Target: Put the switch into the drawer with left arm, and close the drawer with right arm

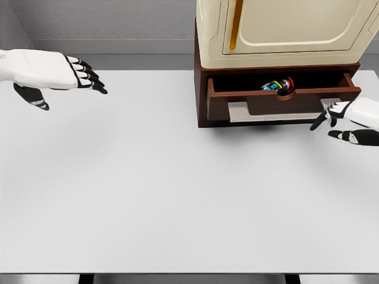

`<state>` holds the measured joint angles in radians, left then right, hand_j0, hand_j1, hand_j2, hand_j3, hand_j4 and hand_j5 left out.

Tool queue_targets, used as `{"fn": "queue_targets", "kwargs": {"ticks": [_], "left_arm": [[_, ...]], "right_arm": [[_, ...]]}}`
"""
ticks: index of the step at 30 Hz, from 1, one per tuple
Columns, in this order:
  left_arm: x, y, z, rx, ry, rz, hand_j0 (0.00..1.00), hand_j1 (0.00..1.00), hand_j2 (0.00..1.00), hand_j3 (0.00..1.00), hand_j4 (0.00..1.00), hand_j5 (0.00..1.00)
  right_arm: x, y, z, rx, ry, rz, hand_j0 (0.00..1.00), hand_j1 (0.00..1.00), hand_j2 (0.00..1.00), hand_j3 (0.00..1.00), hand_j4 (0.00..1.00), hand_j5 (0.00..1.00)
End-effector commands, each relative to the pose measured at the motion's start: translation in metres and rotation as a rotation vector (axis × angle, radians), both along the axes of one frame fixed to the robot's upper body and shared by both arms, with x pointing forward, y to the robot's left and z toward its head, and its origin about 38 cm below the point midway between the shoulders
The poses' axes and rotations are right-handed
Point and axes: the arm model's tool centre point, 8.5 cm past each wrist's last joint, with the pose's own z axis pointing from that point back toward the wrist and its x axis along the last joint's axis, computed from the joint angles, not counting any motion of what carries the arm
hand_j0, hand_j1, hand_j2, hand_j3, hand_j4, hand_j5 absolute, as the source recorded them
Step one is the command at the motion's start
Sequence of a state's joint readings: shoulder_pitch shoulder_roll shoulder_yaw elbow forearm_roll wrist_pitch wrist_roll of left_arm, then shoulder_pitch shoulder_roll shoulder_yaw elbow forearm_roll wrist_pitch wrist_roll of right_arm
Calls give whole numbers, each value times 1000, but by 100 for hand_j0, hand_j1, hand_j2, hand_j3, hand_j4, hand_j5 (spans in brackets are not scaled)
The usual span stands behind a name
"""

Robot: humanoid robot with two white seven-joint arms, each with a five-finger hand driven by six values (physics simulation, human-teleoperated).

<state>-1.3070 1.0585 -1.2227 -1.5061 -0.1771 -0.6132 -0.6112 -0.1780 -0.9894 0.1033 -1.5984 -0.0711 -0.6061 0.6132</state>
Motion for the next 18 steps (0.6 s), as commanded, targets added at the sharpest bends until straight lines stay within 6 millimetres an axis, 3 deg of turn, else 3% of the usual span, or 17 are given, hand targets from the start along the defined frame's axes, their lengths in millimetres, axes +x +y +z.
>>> {"fn": "queue_targets", "kwargs": {"ticks": [1, 18], "left_arm": [[0, 0, 1, -5, 0, 2, 100, 100, 100, 100, 100, 100], [0, 0, -5, -5, 12, 1, 100, 100, 100, 100, 100, 100]], "right_arm": [[0, 3, -14, 1, 30, 4, 58, 58, 58, 58, 58, 58], [28, 5, -21, 23, 37, -21, 59, 59, 59, 59, 59, 59]]}}
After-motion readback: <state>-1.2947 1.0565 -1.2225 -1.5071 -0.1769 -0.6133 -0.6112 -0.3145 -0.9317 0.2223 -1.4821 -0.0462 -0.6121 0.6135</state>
